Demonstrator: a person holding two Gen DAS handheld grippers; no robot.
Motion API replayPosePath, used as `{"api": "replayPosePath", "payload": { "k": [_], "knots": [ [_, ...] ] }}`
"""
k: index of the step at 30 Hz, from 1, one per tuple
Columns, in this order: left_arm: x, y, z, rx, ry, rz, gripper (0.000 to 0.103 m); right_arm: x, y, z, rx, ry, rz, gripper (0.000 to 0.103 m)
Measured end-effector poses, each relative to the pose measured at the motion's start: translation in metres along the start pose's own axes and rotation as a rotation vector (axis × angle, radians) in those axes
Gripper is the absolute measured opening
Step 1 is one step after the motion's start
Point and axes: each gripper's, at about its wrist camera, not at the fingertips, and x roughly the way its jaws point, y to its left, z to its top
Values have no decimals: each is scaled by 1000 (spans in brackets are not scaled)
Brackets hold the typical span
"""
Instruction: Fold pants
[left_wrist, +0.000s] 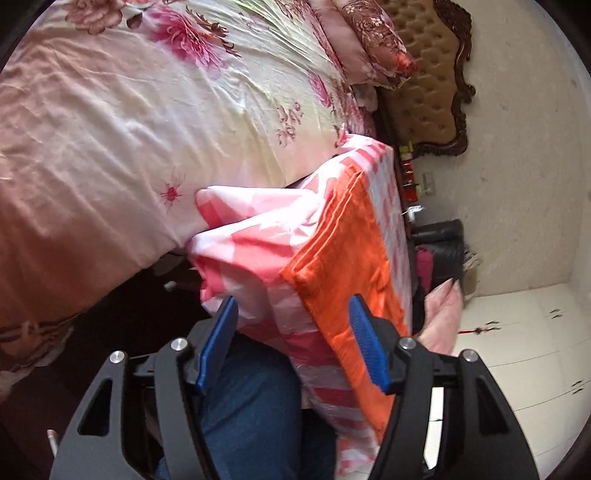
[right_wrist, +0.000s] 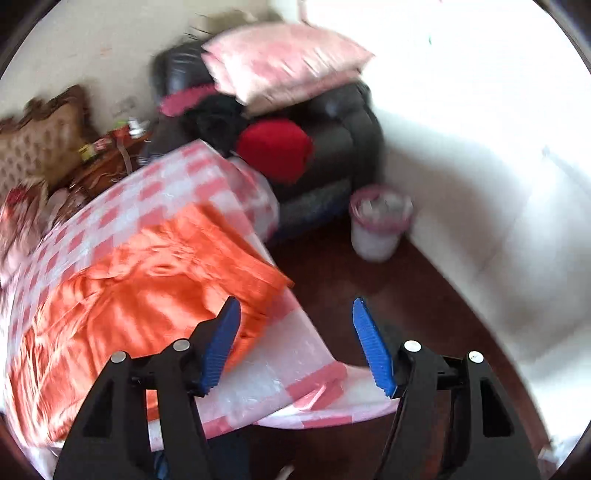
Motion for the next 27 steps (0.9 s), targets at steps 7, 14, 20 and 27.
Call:
{"api": "replayPosePath", "payload": {
  "k": [7,14,20,27],
  "knots": [
    [26,0,19,0,67,-67,51,16,85,-13,-266,59,132,63],
    [33,-22,25,130,93,-13,16,41,118,-31,-335,131,123,63],
    [21,-50,50,218,36,84,15,59,129,-44,-337,192,141,63],
    [14,-65,70,295,-5,265,57,48,137,-49,-366,180,165,62]
  ]
}}
